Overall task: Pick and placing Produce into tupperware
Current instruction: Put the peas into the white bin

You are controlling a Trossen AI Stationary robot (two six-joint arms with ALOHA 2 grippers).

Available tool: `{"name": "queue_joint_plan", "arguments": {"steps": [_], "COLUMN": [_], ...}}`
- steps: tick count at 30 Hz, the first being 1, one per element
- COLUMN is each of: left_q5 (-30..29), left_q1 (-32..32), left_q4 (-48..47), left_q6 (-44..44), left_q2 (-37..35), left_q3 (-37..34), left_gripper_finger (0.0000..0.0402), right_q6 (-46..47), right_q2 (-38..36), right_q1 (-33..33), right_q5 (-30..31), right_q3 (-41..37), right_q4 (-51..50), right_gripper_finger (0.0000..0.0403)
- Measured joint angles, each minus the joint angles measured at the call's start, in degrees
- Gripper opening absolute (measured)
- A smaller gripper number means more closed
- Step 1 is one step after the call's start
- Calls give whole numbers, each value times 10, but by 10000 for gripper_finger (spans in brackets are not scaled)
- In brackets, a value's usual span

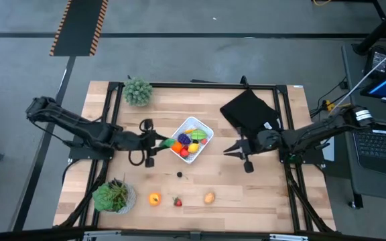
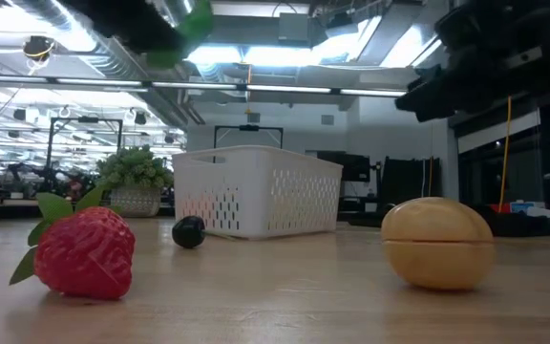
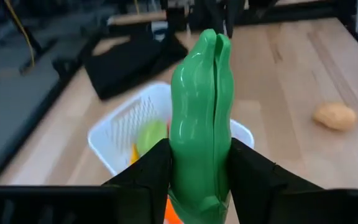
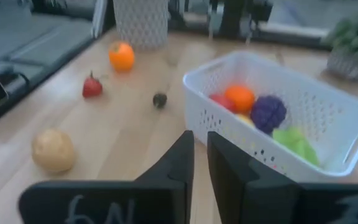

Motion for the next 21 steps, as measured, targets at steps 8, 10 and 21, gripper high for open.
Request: {"name": "queue_joint_plan", "arguments": {"steps": [8,10,21], "left_q5": [139,160,232], "left_q1": [85,99,156], "left_q4": [240,281,347], "left_q6": [79,79,83], "left_q2": [14,14,25], "left_q3": [-86,-108,-142], "left_gripper_finger": [120,128,119], "right_q6": [-14,-14,-15], "right_q2": [-23,-22,-21], "right_q1": [0,0,0], "right_q5": [0,-1,-1], "right_q3": [-40,-40,-40], "right_q4": [88,87,91], "right_gripper_finger": [49,49,49]}}
